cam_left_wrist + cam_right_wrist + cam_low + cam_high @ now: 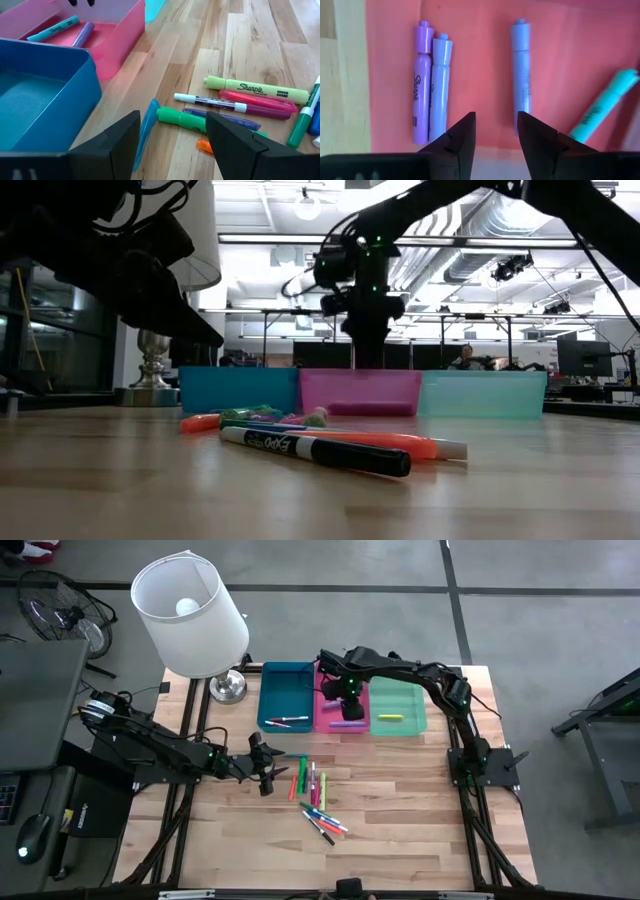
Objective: Pick & Place Markers
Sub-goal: Put the blue pen into the green bin
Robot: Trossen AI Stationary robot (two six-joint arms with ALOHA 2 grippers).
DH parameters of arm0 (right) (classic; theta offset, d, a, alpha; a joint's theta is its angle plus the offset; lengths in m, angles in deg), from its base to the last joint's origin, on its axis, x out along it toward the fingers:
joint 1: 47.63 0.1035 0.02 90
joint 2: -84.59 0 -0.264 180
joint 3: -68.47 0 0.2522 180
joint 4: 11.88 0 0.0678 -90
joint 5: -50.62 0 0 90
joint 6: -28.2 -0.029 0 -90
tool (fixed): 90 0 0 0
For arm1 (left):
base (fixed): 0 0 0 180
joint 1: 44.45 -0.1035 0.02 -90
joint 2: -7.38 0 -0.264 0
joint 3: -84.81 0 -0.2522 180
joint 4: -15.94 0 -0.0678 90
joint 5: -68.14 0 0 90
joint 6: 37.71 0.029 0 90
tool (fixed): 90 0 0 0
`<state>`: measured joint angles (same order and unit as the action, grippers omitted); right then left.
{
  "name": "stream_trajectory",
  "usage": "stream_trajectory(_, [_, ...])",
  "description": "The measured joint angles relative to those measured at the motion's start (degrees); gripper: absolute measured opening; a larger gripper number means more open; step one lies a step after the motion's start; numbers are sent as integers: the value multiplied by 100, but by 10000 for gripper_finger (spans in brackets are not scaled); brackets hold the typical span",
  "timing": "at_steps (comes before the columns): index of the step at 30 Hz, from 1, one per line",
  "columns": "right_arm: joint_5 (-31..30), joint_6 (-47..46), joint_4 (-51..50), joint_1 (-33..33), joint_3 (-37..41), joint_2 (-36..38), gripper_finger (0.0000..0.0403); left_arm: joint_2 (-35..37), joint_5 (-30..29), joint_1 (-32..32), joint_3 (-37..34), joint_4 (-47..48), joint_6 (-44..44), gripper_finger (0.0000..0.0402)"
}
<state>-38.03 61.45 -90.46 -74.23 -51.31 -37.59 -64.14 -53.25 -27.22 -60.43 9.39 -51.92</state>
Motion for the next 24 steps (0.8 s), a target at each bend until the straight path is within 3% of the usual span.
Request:
stream_trajectory(14, [504,-645,-1,329,0,861,133,2,-2,0,0,13,-108,220])
stream_trajectory(19, [704,-2239,108,563,0,919,134,2,-2,0,0,33,-155,220])
stream_trajectory(24, [1341,-3552,163,824,0,919,134,2,-2,2,0,33,-171,220])
